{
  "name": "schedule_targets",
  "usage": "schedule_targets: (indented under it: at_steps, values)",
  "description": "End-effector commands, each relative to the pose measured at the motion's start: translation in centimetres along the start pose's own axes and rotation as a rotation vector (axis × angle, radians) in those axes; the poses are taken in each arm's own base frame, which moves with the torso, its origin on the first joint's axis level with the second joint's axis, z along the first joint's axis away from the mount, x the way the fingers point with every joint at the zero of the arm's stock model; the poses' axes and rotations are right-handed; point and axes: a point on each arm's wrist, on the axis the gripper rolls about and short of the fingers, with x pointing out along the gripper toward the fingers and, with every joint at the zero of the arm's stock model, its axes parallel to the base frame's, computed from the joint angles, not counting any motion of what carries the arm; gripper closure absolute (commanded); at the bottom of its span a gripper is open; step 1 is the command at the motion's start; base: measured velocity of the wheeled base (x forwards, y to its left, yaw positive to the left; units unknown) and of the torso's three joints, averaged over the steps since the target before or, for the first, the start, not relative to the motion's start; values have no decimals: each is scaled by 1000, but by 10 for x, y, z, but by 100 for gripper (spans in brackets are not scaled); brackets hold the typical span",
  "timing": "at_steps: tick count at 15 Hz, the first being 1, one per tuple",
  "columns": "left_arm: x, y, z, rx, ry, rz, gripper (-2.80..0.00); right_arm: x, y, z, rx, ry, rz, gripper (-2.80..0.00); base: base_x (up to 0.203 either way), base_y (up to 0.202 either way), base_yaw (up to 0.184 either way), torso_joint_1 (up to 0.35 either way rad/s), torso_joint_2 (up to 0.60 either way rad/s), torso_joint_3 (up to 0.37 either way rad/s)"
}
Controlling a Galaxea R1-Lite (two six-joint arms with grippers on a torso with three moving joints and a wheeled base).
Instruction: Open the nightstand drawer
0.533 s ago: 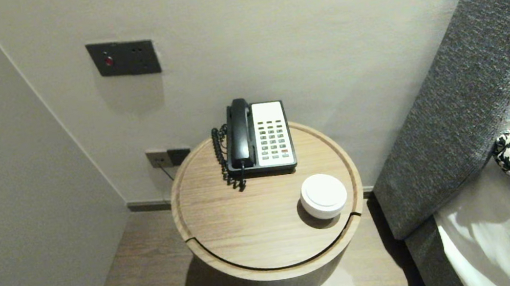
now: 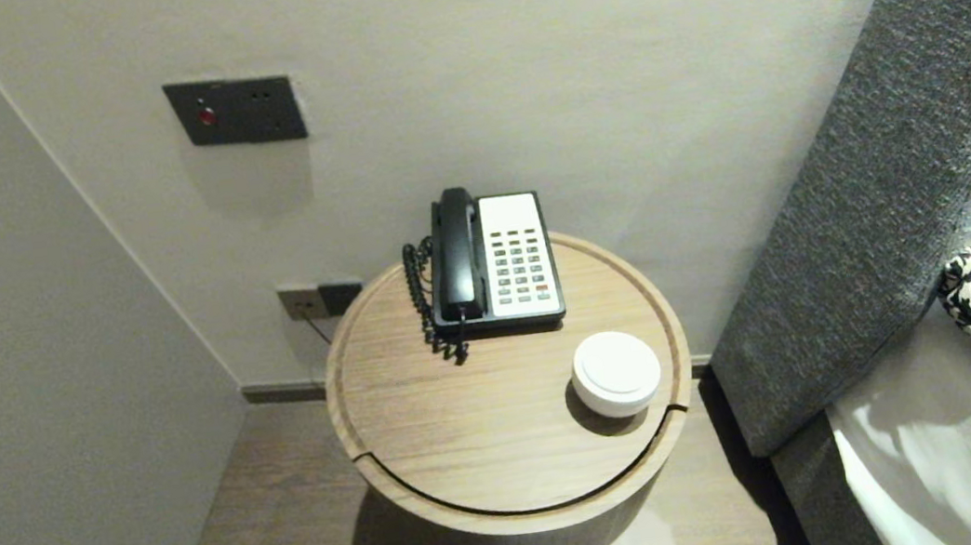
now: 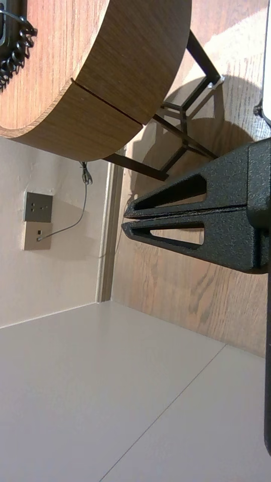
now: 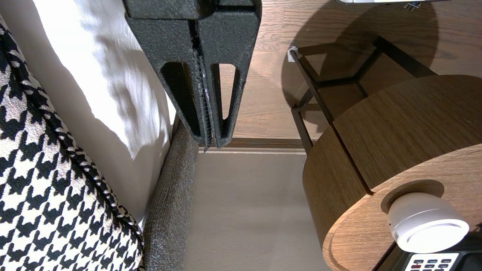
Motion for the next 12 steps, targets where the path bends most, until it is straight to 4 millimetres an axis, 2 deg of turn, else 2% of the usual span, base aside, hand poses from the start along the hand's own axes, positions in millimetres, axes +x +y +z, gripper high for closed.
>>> schedule_targets:
  at_steps: [1,5,12]
  values:
    - [0,0,0,0,-2,0,0,2,0,-11,-7,35,2,0,0,0,0,0,0,0]
    - [0,0,0,0,-2,0,0,1,0,-9,-12,30,2,0,0,0,0,0,0,0]
    - [0,0,0,0,-2,0,0,-14,1,32,-15,34,9,0,0,0,0,0,0,0]
